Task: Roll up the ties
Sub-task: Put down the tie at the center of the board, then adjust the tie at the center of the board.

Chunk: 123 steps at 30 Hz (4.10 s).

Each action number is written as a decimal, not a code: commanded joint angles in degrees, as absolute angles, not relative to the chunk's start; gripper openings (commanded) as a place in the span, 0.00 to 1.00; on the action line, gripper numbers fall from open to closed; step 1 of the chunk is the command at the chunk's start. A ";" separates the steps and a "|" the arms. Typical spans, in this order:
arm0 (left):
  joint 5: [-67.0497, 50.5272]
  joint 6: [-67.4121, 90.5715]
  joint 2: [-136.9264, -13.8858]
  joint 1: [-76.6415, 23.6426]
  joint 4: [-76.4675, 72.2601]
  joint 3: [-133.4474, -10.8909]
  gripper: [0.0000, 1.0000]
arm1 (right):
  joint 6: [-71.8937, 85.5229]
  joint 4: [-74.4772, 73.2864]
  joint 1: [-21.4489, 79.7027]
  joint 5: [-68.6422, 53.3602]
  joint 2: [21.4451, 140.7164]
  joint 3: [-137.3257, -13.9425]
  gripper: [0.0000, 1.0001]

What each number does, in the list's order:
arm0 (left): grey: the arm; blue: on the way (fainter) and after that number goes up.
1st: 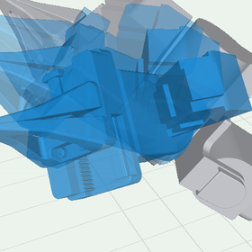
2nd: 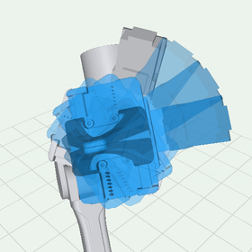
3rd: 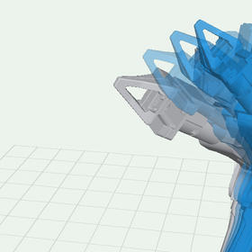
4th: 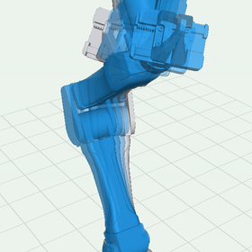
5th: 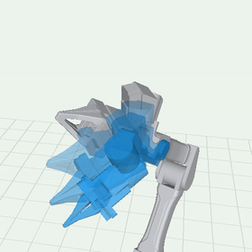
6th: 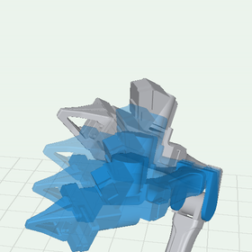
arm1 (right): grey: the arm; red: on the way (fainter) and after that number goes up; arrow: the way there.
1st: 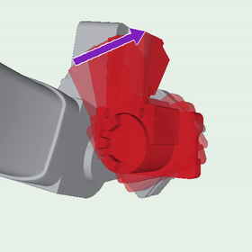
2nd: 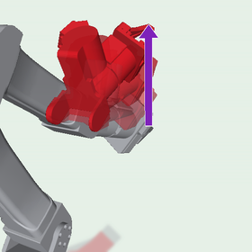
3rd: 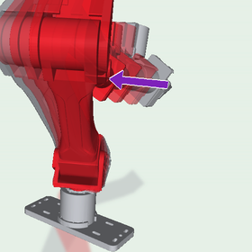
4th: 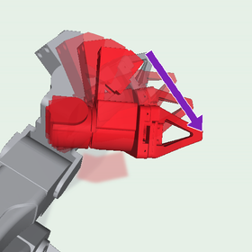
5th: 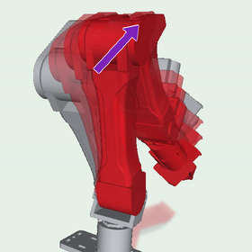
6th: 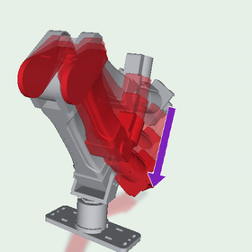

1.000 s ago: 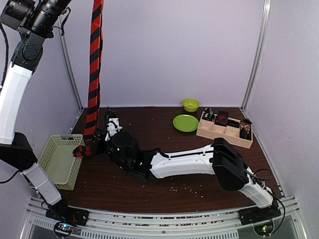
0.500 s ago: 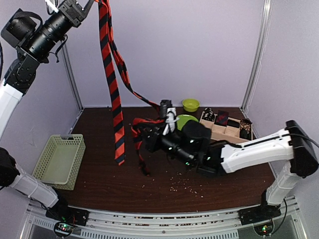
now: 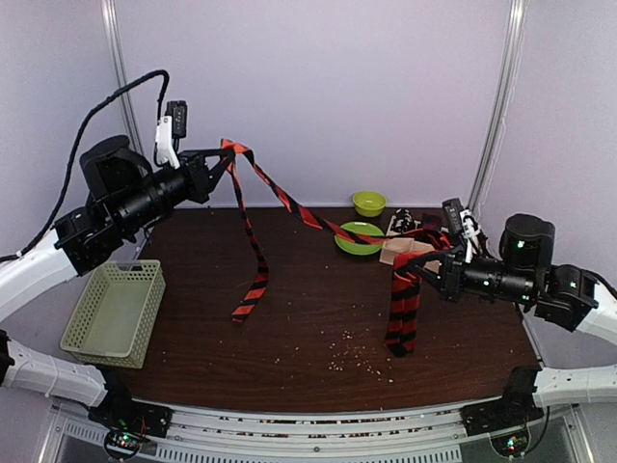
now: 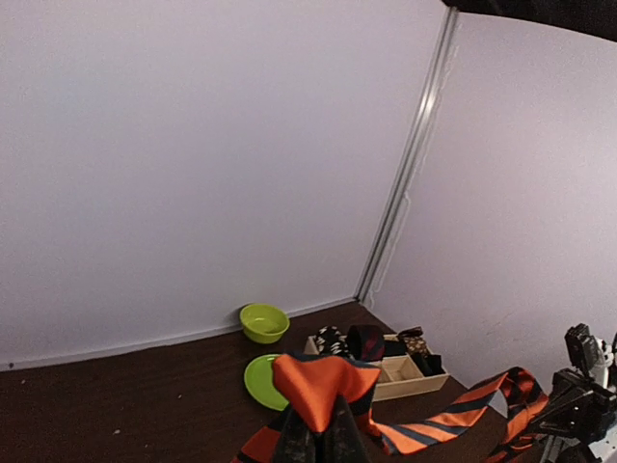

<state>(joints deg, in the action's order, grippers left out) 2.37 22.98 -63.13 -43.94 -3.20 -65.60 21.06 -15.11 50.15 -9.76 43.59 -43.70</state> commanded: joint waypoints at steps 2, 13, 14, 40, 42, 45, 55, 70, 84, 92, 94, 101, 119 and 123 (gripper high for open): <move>26.88 27.91 -55.53 -44.61 4.18 -60.61 0.00 | 14.04 -42.99 44.50 -14.51 44.36 -46.79 0.00; 40.00 31.07 -62.12 -33.96 28.81 -65.66 0.00 | 0.77 -46.26 38.80 -18.62 79.01 -60.30 0.00; 38.30 31.10 -62.47 -31.97 28.35 -64.90 0.00 | -0.65 -46.77 38.77 -18.51 82.29 -62.68 0.00; -0.41 -1.40 -83.17 -21.43 27.86 -70.09 0.94 | 35.82 -21.92 39.55 -15.26 52.35 -32.12 0.93; -9.58 -4.48 -83.00 -21.67 27.17 -68.95 0.96 | 38.93 -20.52 40.51 -12.39 49.32 -28.59 0.94; -16.97 -9.08 -85.07 -25.00 25.92 -67.54 0.94 | 41.17 -18.64 42.64 -9.83 48.33 -25.93 0.94; -16.02 -15.14 -92.07 -35.00 12.19 -59.22 0.83 | 45.63 -11.38 53.22 -0.30 57.18 -24.55 0.84; -12.12 -24.48 -107.24 -39.20 12.63 -65.59 0.66 | 38.99 -16.46 53.31 3.96 63.39 -30.07 0.34; -8.75 -26.71 -108.93 -39.37 16.90 -68.38 0.22 | 35.44 -18.33 51.57 -0.92 70.80 -33.35 0.09; -4.91 -27.13 -102.24 -39.23 29.32 -69.93 0.00 | 20.18 -36.01 45.69 4.24 65.07 -46.59 0.00; -6.18 -28.34 -100.50 -38.89 34.57 -70.36 0.00 | 15.77 -43.35 44.31 5.37 65.57 -52.22 0.00; -10.35 -31.19 -97.77 -38.78 51.14 -71.84 0.00 | 5.47 -57.27 43.79 6.67 67.94 -59.76 0.00; -17.81 -32.85 -116.89 -37.20 58.25 -86.76 0.00 | -6.95 -59.09 34.82 2.00 103.06 -64.96 0.00; -20.28 -33.39 -120.67 -35.37 59.77 -94.44 0.00 | -5.95 -57.27 32.59 7.18 103.87 -63.93 0.00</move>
